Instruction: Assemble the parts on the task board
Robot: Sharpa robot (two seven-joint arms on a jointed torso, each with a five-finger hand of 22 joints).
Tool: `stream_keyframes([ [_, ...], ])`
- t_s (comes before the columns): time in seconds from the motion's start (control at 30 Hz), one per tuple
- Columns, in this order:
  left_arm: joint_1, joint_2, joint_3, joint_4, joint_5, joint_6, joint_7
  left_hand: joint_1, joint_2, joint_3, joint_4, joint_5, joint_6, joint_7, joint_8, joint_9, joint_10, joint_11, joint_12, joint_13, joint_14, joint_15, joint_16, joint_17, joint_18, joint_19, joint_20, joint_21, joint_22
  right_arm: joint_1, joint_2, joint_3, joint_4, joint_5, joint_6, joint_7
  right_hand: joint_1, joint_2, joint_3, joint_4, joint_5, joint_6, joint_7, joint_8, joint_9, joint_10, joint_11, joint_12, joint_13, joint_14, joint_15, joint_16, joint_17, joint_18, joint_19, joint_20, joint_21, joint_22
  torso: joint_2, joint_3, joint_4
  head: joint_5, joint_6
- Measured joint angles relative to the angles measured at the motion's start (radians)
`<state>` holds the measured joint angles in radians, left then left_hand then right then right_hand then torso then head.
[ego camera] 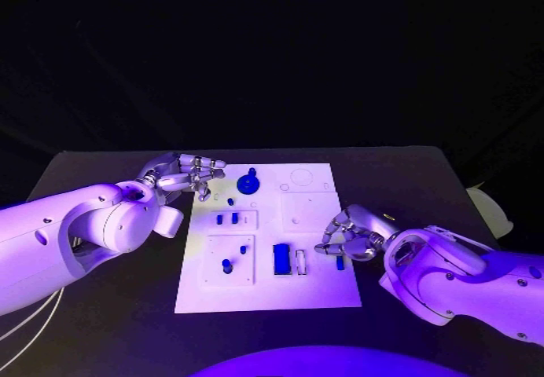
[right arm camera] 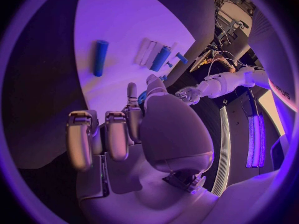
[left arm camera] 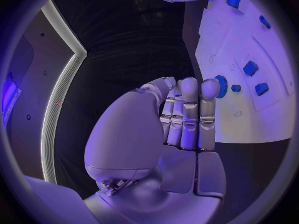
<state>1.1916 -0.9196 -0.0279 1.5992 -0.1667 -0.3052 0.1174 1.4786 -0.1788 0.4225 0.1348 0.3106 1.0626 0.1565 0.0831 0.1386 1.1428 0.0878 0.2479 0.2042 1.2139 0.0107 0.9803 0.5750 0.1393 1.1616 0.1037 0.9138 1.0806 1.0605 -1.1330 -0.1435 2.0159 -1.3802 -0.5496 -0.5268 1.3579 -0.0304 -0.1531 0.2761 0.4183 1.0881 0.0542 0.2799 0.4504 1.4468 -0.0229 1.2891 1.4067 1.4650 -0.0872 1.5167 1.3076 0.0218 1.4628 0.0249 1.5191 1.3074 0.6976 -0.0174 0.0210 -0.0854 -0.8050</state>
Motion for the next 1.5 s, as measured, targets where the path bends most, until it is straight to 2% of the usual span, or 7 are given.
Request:
stream_keyframes([
  [0.1,0.0,0.0,0.0,0.0,0.0,0.0,0.0,0.0,0.0,0.0,0.0,0.0,0.0,0.0,0.0,0.0,0.0,0.0,0.0,0.0,0.0,0.0,0.0,0.0,0.0,0.0,0.0,0.0,0.0,0.003,-0.03,-0.002,-0.002,-0.017,0.013,0.0,0.013,0.013,0.0,0.0,0.006,-0.018,0.012,-0.032,-0.019,-0.005,0.005,-0.005,0.023,0.001,0.009,0.0,0.0,0.0,0.004,0.004,0.0,0.0,0.0,0.0,0.0,-0.006,0.001],
  [0.27,0.0,0.0,0.0,0.001,0.0,0.0,0.0,0.0,0.0,0.0,0.0,0.0,0.0,0.0,0.0,0.0,0.0,0.0,0.0,0.0,0.0,0.0,0.0,0.0,0.0,0.0,0.0,0.0,0.0,0.002,-0.058,-0.005,0.001,-0.05,0.035,-0.002,0.038,0.03,0.004,0.004,0.006,-0.014,0.016,-0.068,-0.048,-0.004,0.013,-0.009,0.078,0.0,0.011,0.0,0.0,0.0,0.002,0.009,0.0,0.0,0.0,0.0006,-0.0005,-0.013,0.001],
  [0.5,0.0,0.0,0.0,0.002,0.0,0.0,0.0,0.0,0.0,0.0,0.0,0.0,0.0,0.0,0.0,0.0,0.0,0.0,0.0,0.0,0.0,0.0,0.0,0.0,0.0,0.0,0.0,0.0,0.0,-0.01,-0.072,-0.008,-0.002,-0.104,0.068,-0.01,0.047,0.039,0.004,0.004,0.006,-0.001,0.017,-0.079,-0.063,-0.008,0.017,-0.008,0.091,0.0,0.011,0.0,0.0,0.0,0.002,0.009,0.005,0.001,0.0,0.0006,0.0007,-0.02,-0.002],
  [1.03,0.0,-0.004,0.0,0.003,0.0,0.0,0.0,0.0,0.0,0.0,0.0,0.0,0.0,0.0,0.0,0.0,0.0,0.0,0.0,0.0,0.0,0.0,0.0,0.0,0.0,0.0,0.0,0.0,0.0,-0.04,-0.056,-0.011,-0.019,-0.172,0.111,-0.029,0.05,0.043,-0.018,0.016,0.006,0.045,0.008,-0.095,-0.088,-0.003,0.02,0.012,0.091,0.0,0.011,0.004,0.0,0.0,0.002,0.009,0.005,0.001,0.001,0.0002,0.0019,-0.018,-0.007],
  [1.23,0.0,-0.005,0.0,0.003,0.0,0.0,0.0,0.0,0.0,0.0,0.0,0.0,0.0,0.0,0.0,0.0,0.0,0.0,0.0,0.0,0.0,0.0,0.0,0.0,0.0,0.0,0.0,0.0,0.0,-0.043,-0.045,-0.011,-0.023,-0.183,0.121,-0.033,0.0,0.041,-0.039,0.016,0.006,0.054,0.008,-0.102,-0.099,0.001,0.021,0.012,0.082,0.0,0.011,0.004,0.0,0.0,0.002,0.009,0.005,0.0,0.001,0.0003,0.0014,-0.018,-0.008],
  [1.37,0.0,-0.005,0.0,0.003,0.0,0.0,-0.001,0.0,0.0,0.0,0.0,0.0,0.0,0.0,0.0,0.0,0.0,0.0,0.0,0.0,0.0,0.0,0.0,0.0,0.0,0.0,0.0,0.0,0.0,-0.044,-0.036,-0.011,-0.029,-0.188,0.126,-0.035,-0.032,0.038,-0.055,0.016,0.002,0.061,0.008,-0.108,-0.106,0.012,0.011,0.012,0.074,0.0,0.01,0.004,0.0,0.0,0.002,0.009,0.005,0.0,0.001,0.0004,0.0014,-0.017,-0.007],
  [1.5,0.0,-0.005,0.0,0.003,0.0,0.0,-0.001,0.0,0.0,0.0,0.0,0.0,0.0,0.0,0.0,0.0,0.0,0.0,0.0,0.0,0.0,0.0,0.0,0.0,0.0,0.0,0.0,0.0,0.0,-0.045,-0.025,-0.011,-0.039,-0.196,0.132,-0.038,-0.035,0.037,-0.062,0.015,-0.007,0.068,0.008,-0.108,-0.108,0.014,0.01,0.012,0.073,0.0,0.01,0.004,0.001,0.0,0.002,0.009,0.005,0.0,0.001,0.0004,0.0017,-0.017,-0.007],
])
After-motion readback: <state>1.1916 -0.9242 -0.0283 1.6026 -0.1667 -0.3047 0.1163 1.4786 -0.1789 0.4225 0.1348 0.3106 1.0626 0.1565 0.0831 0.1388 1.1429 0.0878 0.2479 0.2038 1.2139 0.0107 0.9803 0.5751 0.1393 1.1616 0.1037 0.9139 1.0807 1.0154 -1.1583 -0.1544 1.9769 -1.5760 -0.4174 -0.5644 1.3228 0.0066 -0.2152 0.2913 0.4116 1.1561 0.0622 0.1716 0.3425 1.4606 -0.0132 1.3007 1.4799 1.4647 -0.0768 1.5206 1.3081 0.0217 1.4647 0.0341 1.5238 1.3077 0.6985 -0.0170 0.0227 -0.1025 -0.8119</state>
